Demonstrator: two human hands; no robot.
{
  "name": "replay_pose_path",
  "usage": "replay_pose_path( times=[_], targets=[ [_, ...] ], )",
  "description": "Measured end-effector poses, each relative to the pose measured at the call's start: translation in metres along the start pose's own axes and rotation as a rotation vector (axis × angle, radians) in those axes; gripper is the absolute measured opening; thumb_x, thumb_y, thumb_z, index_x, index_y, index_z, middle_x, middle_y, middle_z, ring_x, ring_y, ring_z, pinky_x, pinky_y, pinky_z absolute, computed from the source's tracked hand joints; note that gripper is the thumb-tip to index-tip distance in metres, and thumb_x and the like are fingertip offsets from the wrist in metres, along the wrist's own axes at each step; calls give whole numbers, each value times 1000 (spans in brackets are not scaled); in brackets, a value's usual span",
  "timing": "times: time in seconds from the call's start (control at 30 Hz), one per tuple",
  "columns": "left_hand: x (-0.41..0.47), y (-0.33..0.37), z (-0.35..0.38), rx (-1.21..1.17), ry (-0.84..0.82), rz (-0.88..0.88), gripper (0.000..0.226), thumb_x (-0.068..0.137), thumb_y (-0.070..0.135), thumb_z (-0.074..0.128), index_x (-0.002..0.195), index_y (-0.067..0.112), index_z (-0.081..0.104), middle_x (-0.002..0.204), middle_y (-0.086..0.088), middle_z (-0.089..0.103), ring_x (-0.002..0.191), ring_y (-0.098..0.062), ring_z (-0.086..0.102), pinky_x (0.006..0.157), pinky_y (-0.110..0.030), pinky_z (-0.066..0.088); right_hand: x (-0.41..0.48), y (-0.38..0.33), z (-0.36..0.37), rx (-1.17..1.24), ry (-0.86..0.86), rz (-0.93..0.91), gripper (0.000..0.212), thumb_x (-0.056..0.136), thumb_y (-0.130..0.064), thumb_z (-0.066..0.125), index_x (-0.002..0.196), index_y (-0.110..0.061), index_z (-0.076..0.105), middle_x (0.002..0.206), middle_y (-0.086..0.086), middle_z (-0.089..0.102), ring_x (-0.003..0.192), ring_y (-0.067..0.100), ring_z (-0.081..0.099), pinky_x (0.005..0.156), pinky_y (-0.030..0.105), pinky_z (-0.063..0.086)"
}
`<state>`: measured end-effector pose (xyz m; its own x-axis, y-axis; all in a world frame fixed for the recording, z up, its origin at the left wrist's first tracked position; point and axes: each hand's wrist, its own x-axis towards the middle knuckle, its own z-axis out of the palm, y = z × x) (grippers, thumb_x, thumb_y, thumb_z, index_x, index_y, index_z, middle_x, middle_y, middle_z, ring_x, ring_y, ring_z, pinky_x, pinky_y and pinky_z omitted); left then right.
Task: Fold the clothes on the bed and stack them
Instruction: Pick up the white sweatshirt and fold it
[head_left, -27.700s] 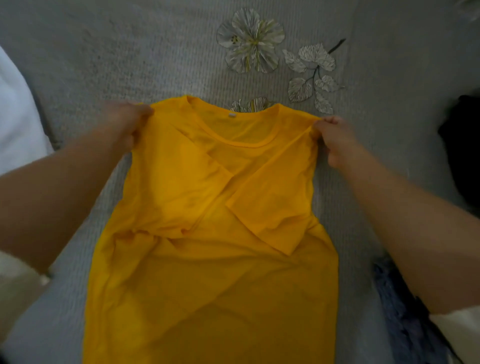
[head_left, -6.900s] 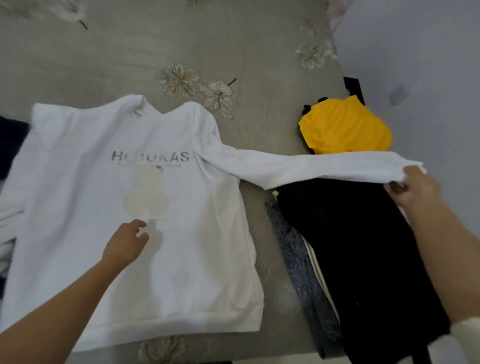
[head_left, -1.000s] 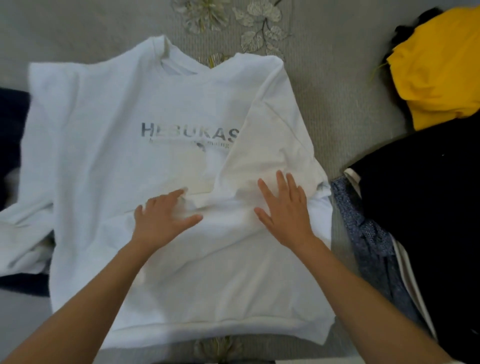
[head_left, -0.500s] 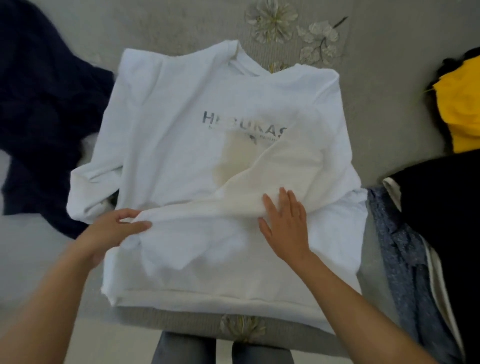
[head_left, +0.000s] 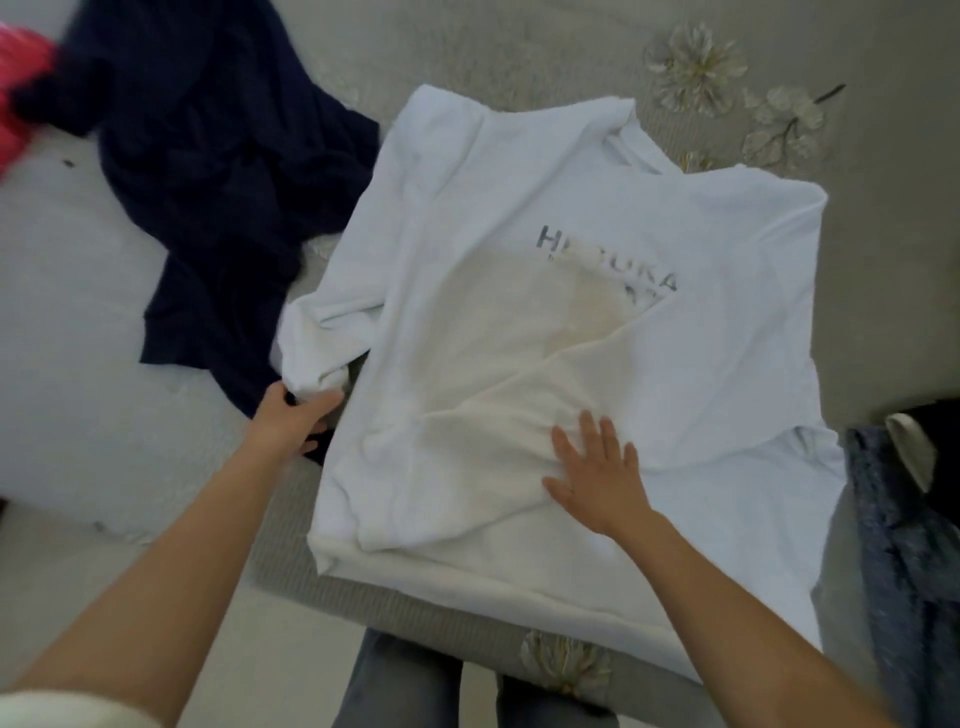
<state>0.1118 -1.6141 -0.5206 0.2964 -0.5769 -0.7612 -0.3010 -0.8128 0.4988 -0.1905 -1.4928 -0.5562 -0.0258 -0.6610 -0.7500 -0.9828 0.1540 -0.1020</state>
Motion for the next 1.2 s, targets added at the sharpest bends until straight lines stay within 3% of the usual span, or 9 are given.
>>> replay_pose_path(
  times=[0.1,0.2,0.3,0.43,0.6,0.73,0.8,1.03,1.2],
  targets=[
    [3,18,6,-143,32,-66,7,92,20,56,96,17,51,95,-6,60,73,-19,57,66,-30,44,-1,-1,-8,7,-57,11,68,94,-56,28,148,-31,-4,155,7,-20,144,31,-14,115,50,5],
    [0,43,-12,-530,42,-133,10,97,17,43,103,17,51,80,-3,61,67,-16,59,58,-25,45,-4,-2,-22,64,-111,31,63,94,-56,30,148,-33,6,157,4,-12,145,27,-8,116,48,9],
    [-5,78,-44,-685,118,158,24,95,17,42,118,16,50,93,-3,63,73,-13,62,64,-25,52,-8,-3,-33,307,-21,101,55,96,-50,32,146,-28,22,158,3,8,145,23,6,116,40,13],
    [-42,136,-65,-609,289,708,17,85,11,45,91,27,47,96,6,58,81,-8,54,71,-25,45,-26,0,-29,517,162,172,51,96,-44,36,141,-20,36,153,7,26,143,22,17,116,37,16],
    [-117,140,-6,-270,-88,1107,35,81,-3,49,94,30,47,85,12,51,69,8,49,65,-11,42,-49,20,-31,721,495,198,39,97,-23,43,130,-3,50,139,16,46,133,29,35,109,30,22],
    [-133,63,61,190,-601,1015,64,82,-11,41,110,47,40,107,19,51,82,7,57,78,-9,45,-61,50,-38,1103,622,412,37,99,-19,38,130,0,48,137,17,47,128,29,42,109,34,27],
    [-129,27,77,366,-711,896,68,90,-6,39,117,56,29,116,18,48,92,4,58,86,-11,45,-64,62,-35,1250,597,497,40,100,-23,36,133,-5,46,140,13,46,128,28,42,112,38,29],
    [-75,-17,75,643,-305,635,56,92,13,51,143,21,29,140,-7,42,123,-22,42,100,-27,33,-56,39,-12,997,423,424,55,91,-33,54,138,-8,38,136,19,44,124,32,45,103,37,35],
    [-56,-20,70,958,-234,692,57,94,23,48,145,17,25,151,-6,26,136,-26,27,108,-36,27,-43,4,8,734,293,525,83,83,-39,63,147,-22,13,143,16,29,126,35,37,97,43,39]
  ],
)
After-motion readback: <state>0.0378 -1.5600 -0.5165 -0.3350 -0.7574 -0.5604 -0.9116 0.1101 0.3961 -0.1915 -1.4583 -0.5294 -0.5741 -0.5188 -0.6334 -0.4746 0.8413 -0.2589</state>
